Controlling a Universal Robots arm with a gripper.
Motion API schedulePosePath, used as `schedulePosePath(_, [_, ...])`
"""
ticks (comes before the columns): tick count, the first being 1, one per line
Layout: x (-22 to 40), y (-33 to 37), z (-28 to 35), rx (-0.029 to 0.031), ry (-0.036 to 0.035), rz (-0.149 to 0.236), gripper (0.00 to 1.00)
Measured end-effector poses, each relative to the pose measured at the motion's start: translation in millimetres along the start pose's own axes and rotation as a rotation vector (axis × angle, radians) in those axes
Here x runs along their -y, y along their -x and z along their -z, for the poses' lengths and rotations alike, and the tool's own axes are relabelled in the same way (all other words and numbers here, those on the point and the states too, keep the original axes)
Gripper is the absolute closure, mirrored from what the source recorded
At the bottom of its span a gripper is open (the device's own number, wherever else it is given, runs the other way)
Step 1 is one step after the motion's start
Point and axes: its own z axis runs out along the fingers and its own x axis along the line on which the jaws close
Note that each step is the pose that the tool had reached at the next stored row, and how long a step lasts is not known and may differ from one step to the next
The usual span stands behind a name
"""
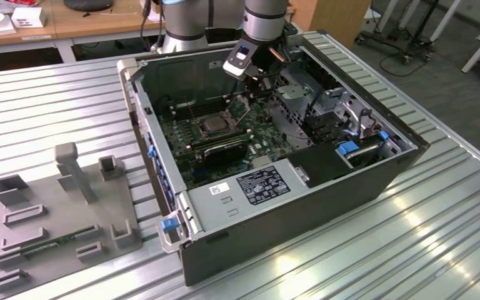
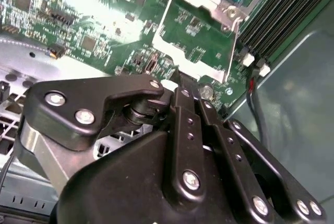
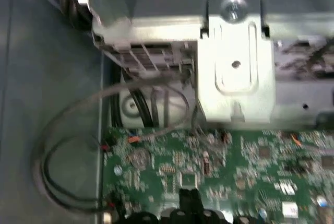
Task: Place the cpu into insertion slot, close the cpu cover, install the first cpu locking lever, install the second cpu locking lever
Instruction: 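Close the cpu cover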
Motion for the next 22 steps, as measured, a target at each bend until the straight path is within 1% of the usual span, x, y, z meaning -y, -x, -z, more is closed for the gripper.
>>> schedulePosePath(5, [18.0, -0.8, 0.3, -0.0001, 0.0086, 0.000, 0.89])
schedulePosePath(12, [49.3, -2.2, 0.7, 0.0006, 0.0203, 0.001, 0.89])
schedulePosePath(15, [60.5, -3.0, 0.9, 0.0018, 0.0235, 0.001, 0.89])
schedulePosePath(16, [62.7, -3.2, 0.8, 0.0023, 0.0240, 0.001, 0.89])
schedulePosePath(17, [63.3, -3.3, 0.8, 0.0030, 0.0240, 0.001, 0.89])
schedulePosePath(22, [63.2, -3.3, 0.8, 0.0035, 0.0240, 0.001, 0.89])
